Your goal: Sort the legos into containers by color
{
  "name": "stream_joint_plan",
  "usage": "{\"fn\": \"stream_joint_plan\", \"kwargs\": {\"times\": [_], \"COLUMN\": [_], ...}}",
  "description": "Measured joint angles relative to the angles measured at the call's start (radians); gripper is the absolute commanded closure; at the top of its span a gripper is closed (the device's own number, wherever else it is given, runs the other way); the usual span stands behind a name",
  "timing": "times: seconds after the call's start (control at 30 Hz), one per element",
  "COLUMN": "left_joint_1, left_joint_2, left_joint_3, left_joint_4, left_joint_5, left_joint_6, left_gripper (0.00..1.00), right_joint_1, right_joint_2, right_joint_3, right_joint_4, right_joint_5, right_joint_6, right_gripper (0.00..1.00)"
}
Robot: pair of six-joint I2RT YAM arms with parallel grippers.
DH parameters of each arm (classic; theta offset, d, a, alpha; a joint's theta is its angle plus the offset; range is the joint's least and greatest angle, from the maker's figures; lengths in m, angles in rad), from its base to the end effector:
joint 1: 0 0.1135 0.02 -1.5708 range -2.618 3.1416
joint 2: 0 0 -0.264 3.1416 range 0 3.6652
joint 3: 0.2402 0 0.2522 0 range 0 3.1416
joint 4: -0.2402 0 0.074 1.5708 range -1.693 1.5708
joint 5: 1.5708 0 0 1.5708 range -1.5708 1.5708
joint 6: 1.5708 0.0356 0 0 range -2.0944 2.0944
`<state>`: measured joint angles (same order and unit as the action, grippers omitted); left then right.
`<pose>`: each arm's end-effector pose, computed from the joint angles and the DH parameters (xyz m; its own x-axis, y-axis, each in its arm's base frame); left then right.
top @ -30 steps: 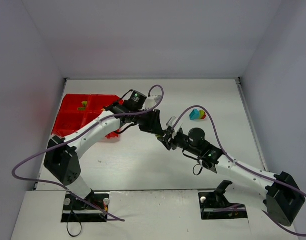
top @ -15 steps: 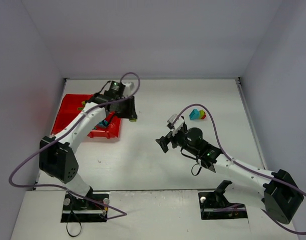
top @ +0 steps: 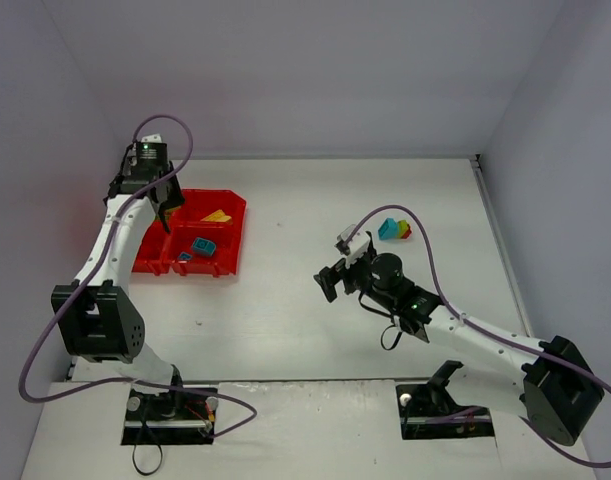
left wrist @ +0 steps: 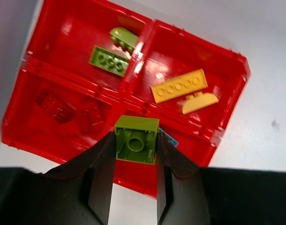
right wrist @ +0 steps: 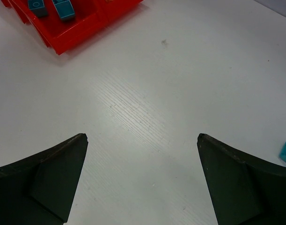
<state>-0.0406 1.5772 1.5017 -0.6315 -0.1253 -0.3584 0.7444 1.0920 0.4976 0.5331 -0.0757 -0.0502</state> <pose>0.3535 -0.0099 0.3478 -0.5886 -0.3244 -0.7405 -0.2788 0.9412 -0.1907 0.1778 0.1674 0.2536 -0.0083 -0.0757 -0.9971 -0.7324 0.6793 -0.0455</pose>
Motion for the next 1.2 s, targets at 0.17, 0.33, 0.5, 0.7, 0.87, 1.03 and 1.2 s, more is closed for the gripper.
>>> {"fn": "stream_joint_plan", "kwargs": {"times": [0.17, 0.33, 0.5, 0.7, 0.87, 1.03, 1.2], "left_joint_1": [0.042, 0.04, 0.052, 0.057, 0.057, 0.065, 0.089], "left_joint_2": [0.018, 0.018, 0.018, 0.018, 0.018, 0.019, 0.023], "left_joint_3": [0.017, 0.017, 0.015, 0.007, 0.007, 0.007, 0.007], "left_joint_4": [0.021, 0.029, 0.039, 0.048, 0.061, 0.066, 0.078], "left_joint_5": [-0.014, -0.006, -0.006, -0.007, -0.006, -0.006, -0.007], "left_joint_6": [0.008, 0.01, 0.014, 0.016, 0.017, 0.016, 0.015], "left_gripper": [1.0, 1.0, 1.0, 1.0, 1.0, 1.0, 1.0], "right_joint_1": [-0.005, -0.006, -0.011, -0.019, -0.044, -0.071, -0.091], "right_joint_2": [0.001, 0.01, 0.015, 0.05, 0.091, 0.076, -0.014], "right_joint_3": [0.001, 0.013, 0.015, 0.026, 0.065, 0.086, 0.059], "right_joint_4": [-0.002, -0.014, -0.014, -0.016, -0.049, -0.084, -0.084], "right_joint_5": [0.005, 0.018, 0.07, 0.125, 0.137, 0.175, 0.175], "right_joint_6": [0.01, 0.027, 0.061, 0.092, 0.119, 0.15, 0.159], "right_gripper": [0.0, 0.0, 0.0, 0.0, 0.0, 0.0, 0.0]}}
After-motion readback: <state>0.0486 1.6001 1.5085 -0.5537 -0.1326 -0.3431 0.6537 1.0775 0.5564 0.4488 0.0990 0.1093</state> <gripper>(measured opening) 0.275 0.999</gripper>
